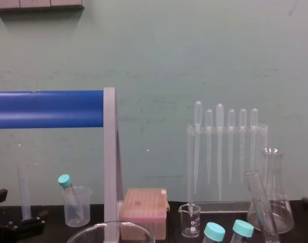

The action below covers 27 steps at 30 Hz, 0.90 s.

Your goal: Hold the test tube with one hand and immerse one end into the beaker, then return it to the test tube rack.

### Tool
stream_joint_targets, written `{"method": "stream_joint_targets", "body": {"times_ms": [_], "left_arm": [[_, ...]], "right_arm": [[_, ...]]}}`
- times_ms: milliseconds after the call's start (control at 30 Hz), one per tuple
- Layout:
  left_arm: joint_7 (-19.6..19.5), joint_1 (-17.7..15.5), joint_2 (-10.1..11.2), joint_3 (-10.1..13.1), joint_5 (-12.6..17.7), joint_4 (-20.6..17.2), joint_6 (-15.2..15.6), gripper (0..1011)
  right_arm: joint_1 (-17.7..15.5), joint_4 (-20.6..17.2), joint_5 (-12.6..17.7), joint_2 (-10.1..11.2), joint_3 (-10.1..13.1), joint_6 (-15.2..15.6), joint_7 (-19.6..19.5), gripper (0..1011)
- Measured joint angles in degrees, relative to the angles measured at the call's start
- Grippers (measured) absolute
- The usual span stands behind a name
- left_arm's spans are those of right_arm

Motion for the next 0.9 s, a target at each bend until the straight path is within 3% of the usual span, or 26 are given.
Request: {"method": "stream_joint_targets", "body": {"times_ms": [100, 233, 433, 633, 900], "left_arm": [[0.0, 0.0, 0.0, 0.0, 0.0, 0.0, 0.0, 1000], [0.0, 0.0, 0.0, 0.0, 0.0, 0.0, 0.0, 1000], [0.0, 0.0, 0.0, 0.0, 0.0, 0.0, 0.0, 1000], [0.0, 0.0, 0.0, 0.0, 0.0, 0.0, 0.0, 1000], [0.0, 0.0, 0.0, 0.0, 0.0, 0.0, 0.0, 1000]], "right_arm": [[-0.4, -1.2, 3.1, 0.3, 1.5, -0.3, 2.7, 1004], [-1.0, -4.2, 10.4, 1.0, 4.4, -0.4, 9.5, 1004], [-1.7, -8.0, 18.4, 1.8, 7.2, -0.4, 18.6, 1004], [-2.4, -10.4, 23.1, 2.6, 8.1, -0.9, 27.5, 1004], [-2.7, -11.6, 24.3, 3.5, 7.2, -0.5, 35.1, 1004]]}}
